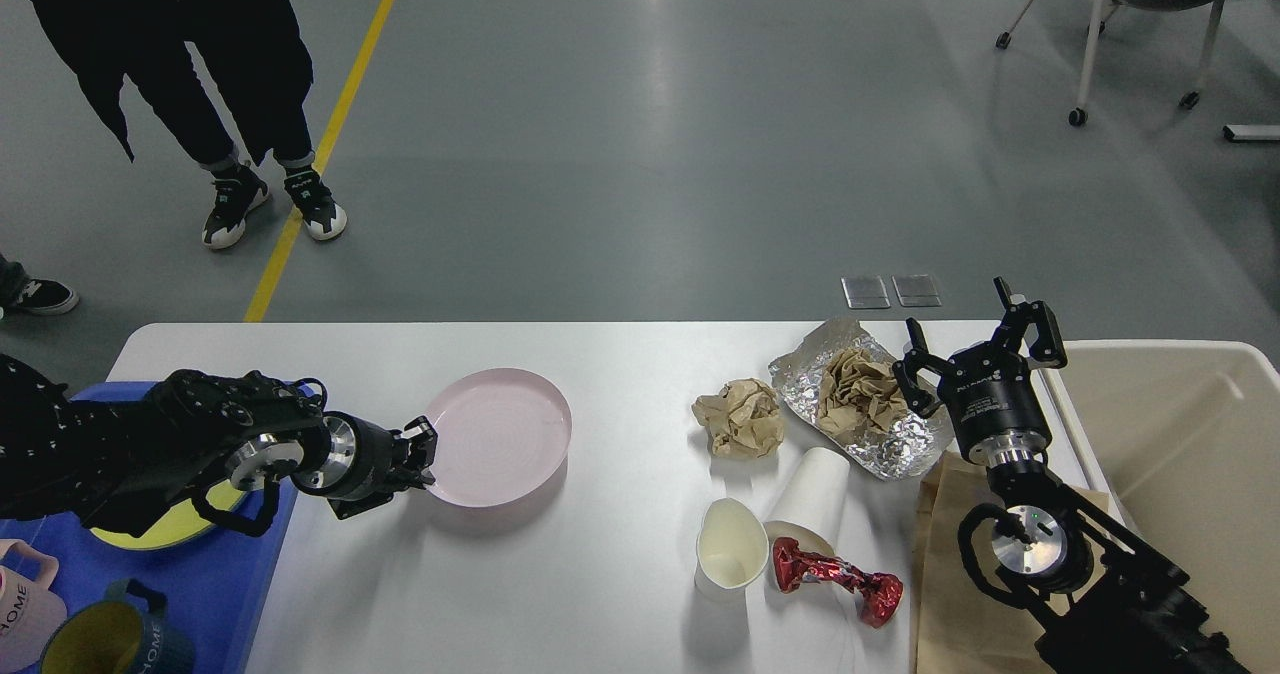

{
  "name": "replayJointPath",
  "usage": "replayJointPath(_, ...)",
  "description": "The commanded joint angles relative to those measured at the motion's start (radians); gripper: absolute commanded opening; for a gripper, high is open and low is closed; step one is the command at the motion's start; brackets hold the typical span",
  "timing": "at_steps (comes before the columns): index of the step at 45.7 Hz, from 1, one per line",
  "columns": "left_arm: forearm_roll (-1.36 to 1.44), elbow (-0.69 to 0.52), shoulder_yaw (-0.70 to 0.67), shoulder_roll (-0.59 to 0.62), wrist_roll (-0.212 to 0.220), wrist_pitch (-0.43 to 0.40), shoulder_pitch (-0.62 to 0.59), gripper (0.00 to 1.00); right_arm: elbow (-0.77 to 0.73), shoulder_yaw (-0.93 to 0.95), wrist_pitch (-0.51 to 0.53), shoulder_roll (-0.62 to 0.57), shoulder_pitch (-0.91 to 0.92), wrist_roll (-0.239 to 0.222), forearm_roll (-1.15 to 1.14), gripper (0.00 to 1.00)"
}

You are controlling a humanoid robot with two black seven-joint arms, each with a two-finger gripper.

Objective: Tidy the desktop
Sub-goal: 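Lift the pink plate and lay it onto the yellow plate on the tray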

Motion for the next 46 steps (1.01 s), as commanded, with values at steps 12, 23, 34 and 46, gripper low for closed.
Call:
replayJointPath(12, 0.001, -0.279, 0.170, 0.199, 0.001, -0.148, -0.303, 0.00, -0.001, -0.001, 0.001, 0.000, 0.000, 0.000, 0.000, 1.00)
replayJointPath(23, -0.002, -0.536, 0.449, 0.276, -0.002, -0.178, -0.662, 0.00, -0.001, -0.001, 0.000, 0.000, 0.000, 0.000, 0.000, 1.00)
replayJointPath(34, -0.019, -0.720, 0.676, 0.262, -0.065, -0.222, -1.012, 0.00, -0.001, -0.001, 0.001, 0.000, 0.000, 0.000, 0.000, 1.00)
replayJointPath(46, -0.034, -0.716, 0.718, 0.255, -0.082, -0.253, -1.046, 0.00, -0.001, -0.001, 0.000, 0.000, 0.000, 0.000, 0.000, 1.00)
